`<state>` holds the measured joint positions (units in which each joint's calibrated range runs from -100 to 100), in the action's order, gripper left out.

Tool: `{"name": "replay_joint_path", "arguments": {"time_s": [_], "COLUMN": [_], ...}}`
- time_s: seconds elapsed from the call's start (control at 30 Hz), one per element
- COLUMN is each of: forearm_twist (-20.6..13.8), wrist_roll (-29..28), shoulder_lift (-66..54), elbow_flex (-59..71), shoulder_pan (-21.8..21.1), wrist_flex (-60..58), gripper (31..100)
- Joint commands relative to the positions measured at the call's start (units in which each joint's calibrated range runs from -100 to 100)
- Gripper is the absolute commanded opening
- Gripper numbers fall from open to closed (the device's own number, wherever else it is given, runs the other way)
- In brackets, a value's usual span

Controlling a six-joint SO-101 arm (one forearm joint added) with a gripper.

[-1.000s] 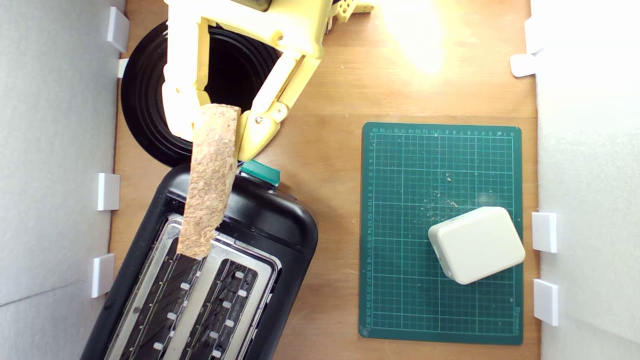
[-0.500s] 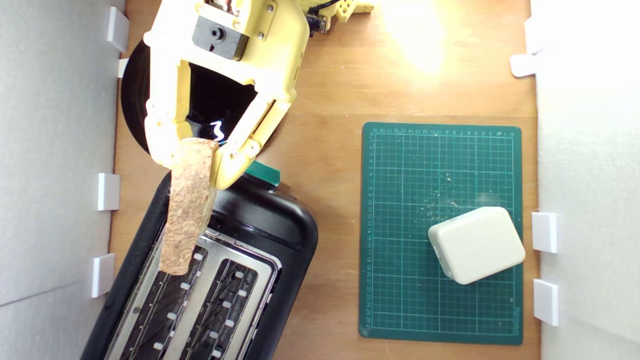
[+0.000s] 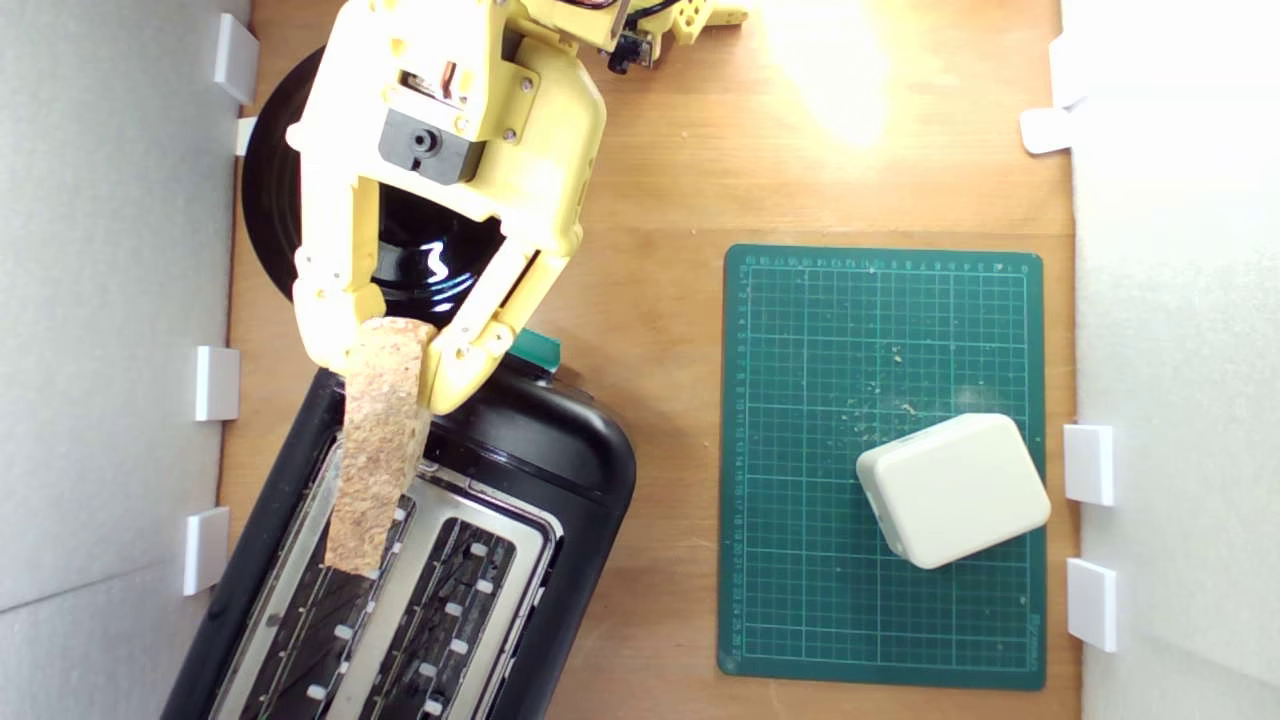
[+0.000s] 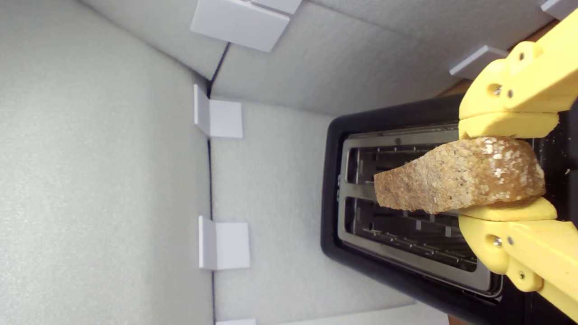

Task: Pick bread and place in toaster

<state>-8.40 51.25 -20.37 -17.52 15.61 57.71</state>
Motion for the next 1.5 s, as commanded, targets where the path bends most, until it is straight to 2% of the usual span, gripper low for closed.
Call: {"name": "replay_joint_path", "arguments": {"time_s": [0.0, 0.8, 1.47], "forearm_twist": [-0.2, 0.2, 0.3], "wrist_roll": [-0.3, -0.3, -0.3], "shoulder_lift": [0.7, 5.8, 14.2], "elbow_flex": [-4.0, -4.0, -4.2], "shoulder_pan": [0.7, 3.9, 3.5], "wrist_flex": [-2.6, -10.4, -13.2], "gripper": [61.1, 61.1, 61.1]}}
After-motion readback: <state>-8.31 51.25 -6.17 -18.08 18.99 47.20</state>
